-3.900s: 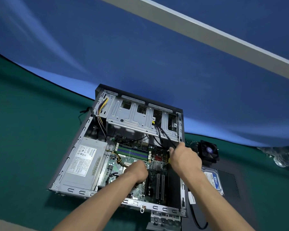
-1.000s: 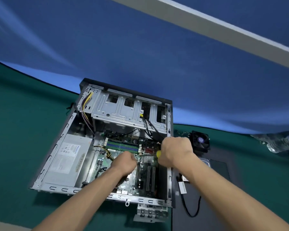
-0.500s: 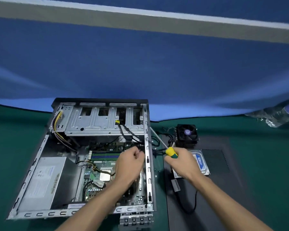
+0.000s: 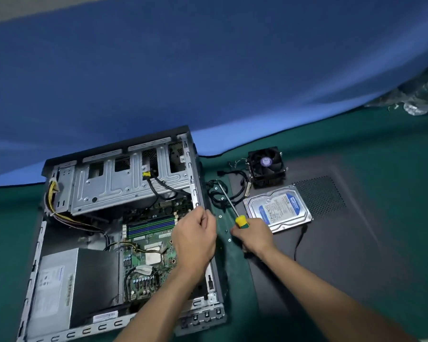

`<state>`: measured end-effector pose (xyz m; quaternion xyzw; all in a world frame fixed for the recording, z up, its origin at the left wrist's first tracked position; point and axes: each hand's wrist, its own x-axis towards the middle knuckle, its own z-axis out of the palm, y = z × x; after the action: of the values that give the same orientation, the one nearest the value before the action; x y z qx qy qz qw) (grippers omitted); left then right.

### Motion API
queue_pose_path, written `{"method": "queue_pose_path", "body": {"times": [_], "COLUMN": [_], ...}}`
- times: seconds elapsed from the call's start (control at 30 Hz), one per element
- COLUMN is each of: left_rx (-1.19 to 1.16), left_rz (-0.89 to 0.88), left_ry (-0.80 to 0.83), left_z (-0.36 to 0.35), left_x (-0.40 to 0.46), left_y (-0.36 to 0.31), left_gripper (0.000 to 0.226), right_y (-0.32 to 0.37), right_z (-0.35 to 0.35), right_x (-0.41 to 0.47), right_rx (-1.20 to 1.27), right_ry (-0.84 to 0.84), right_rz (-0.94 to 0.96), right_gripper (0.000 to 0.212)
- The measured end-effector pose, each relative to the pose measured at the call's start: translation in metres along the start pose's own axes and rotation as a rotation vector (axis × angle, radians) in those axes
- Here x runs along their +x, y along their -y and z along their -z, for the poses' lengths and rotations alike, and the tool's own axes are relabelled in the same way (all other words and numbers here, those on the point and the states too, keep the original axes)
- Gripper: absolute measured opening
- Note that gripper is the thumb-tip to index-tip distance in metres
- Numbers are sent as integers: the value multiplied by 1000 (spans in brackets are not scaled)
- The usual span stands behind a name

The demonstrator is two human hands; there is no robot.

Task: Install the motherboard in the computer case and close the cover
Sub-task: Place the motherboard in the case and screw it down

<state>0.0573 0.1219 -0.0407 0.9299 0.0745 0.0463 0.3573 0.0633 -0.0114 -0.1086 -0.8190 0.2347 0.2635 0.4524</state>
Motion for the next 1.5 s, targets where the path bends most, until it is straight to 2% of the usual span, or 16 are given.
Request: {"method": "queue_pose_path", "body": {"times": [0.13,0.23,0.33,0.67,0.83,0.93,1.03,1.07,1.13,1.23,1.3,1.4,1.5], "left_rx": [-3,26,54,125,243,312,410,438,461,176,21,-174,-378], "left_rz": [-11,-8,-10,25,-4,-144,-299,-290,-194,-43,18,90,178], "left_ry": [-22,-28,-31,-13,-44,-46,-32,2,112,360,461,519,495], "left_z": [-2,-3,-2,0,3,8,14,15,15,21,30,42,52], "left_x": [-1,1,1,0,-2,-5,-5,-3,4,20,28,31,28], "left_y": [1,2,0,-3,-7,-17,-21,-23,-31,-53,-65,-73,-76], "left_gripper": [56,55,54,51,53,57,38,31,34,41,42,44,42], "right_y": [-16,-17,-15,-16,-18,-10,8,16,32,54,65,75,82], "right_z": [-12,-19,-24,-27,-21,-12,6,14,30,48,55,59,58], "right_x": [4,6,4,3,1,-7,-19,-23,-34,-49,-57,-65,-68], "right_rx": [18,-82,-197,-208,87,297,446,481,539,644,688,764,815], "right_ry": [46,55,10,-57,-29,-20,4,9,10,-3,21,84,126], "right_rz": [-79,-71,-39,-45,-59,-12,75,115,191,293,351,398,420], "right_gripper": [26,20,16,18,23,20,15,16,16,14,15,19,21]}}
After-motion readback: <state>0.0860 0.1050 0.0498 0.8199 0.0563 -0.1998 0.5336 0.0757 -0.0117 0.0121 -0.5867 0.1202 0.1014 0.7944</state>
